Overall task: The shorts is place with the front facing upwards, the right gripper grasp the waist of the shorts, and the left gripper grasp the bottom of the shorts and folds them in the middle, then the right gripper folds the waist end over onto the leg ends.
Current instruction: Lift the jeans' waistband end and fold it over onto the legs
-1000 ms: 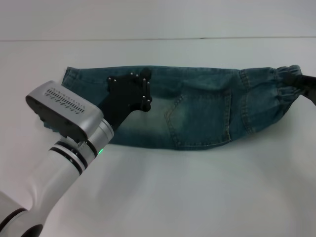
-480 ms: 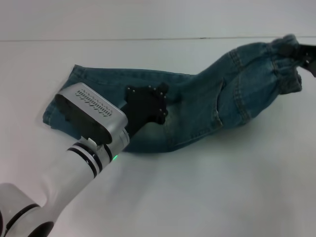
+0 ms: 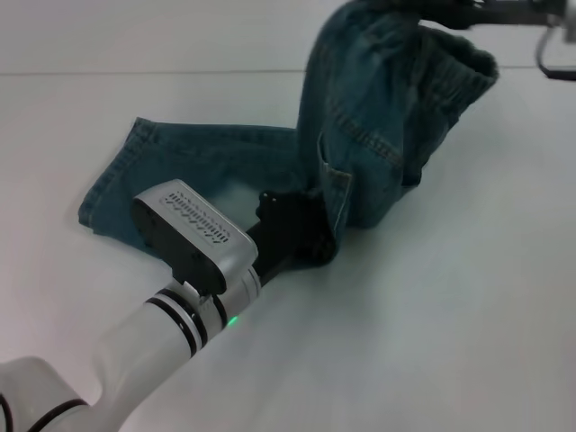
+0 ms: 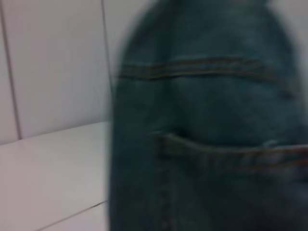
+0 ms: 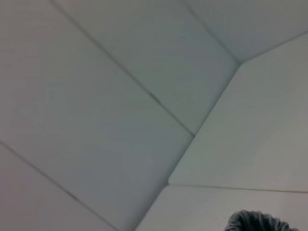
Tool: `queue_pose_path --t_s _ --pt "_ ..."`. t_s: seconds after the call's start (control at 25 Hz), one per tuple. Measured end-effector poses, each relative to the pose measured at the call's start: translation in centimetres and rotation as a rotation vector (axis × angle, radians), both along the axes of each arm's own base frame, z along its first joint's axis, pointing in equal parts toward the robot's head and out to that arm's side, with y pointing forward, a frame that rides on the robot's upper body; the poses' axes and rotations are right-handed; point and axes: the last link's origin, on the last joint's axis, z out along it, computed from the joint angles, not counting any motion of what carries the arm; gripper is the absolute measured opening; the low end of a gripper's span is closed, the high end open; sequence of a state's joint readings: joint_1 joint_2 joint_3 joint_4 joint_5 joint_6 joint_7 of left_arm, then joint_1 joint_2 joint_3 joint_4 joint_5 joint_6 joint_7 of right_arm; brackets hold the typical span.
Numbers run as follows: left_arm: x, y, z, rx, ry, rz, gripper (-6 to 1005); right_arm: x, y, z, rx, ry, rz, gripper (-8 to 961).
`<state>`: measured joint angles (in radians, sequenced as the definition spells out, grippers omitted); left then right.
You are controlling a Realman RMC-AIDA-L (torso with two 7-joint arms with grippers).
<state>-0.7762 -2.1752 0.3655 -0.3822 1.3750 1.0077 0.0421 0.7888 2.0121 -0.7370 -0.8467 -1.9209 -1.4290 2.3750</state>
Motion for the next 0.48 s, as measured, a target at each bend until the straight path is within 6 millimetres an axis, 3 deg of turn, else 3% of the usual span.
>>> queue_pose_path --t_s 0.16,0.32,0.48 --pt "0.8 -0.5 -0.4 -0.018 -0.027 -0.011 1 -3.6 1.8 -1.8 -0.036 -0.057 0.06 71" --pt "1.0 -0.6 -0.5 -0.017 -0.04 -0.011 1 -6.6 2.3 -4.2 -0.049 -0.107 0.12 71" --pt "1.1 -0.7 -0.5 -0.018 -0.042 -0.015 0 -7.4 2.4 -6.0 -0.062 -0.13 0.127 72"
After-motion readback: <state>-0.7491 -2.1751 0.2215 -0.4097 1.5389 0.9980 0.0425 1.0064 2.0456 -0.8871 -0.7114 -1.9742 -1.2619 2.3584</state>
